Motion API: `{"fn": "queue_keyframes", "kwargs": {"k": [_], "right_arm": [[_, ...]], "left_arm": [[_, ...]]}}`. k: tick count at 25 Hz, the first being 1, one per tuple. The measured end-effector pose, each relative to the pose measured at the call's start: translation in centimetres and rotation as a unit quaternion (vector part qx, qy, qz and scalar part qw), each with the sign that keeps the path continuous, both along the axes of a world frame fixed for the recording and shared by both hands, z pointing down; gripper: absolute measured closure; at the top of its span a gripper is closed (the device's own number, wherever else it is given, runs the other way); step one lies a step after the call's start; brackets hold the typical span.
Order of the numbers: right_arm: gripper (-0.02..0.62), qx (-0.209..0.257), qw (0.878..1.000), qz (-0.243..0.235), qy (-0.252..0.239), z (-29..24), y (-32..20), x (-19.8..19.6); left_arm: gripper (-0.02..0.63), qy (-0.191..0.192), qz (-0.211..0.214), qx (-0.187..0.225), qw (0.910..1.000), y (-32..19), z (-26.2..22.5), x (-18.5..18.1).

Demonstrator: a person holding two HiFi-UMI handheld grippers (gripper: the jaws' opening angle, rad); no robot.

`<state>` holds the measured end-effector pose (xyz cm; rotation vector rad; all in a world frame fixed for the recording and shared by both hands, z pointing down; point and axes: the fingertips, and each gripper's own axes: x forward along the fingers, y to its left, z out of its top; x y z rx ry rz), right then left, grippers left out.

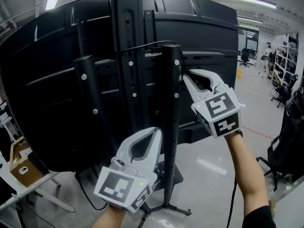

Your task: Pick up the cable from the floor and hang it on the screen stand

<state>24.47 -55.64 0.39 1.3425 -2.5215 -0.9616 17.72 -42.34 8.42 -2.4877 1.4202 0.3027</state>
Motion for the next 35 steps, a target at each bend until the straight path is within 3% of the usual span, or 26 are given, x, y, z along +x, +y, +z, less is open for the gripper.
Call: {"fn": "queue_keyframes", "kwargs": {"k": [7, 15, 25, 35], "right_arm": [[0.489, 0.054, 0.998, 0.01, -0.024, 1.0, 1.3, 1.2], [0.506, 0.036, 0.998, 0.006, -0.055, 3.7, 4.5, 1.6], [0.52, -0.055, 0.994, 0.021, -0.092, 10.9, 11.4, -1.8], [0.572, -0.169, 0.976, 0.031, -0.137, 20.8, 19.9, -7.1]], "left_arm": [[0.607, 0.001, -0.015, -0.004, 0.9999, 0.6, 0.1, -0.5], [0.608, 0.009, -0.025, -0.042, 0.9988, 0.2, 3.1, -0.9], [0.607, 0.027, -0.046, -0.104, 0.9932, 2.8, 8.9, -5.5], [0.609, 0.008, -0.069, -0.163, 0.9842, 8.5, 14.5, -9.1]]}}
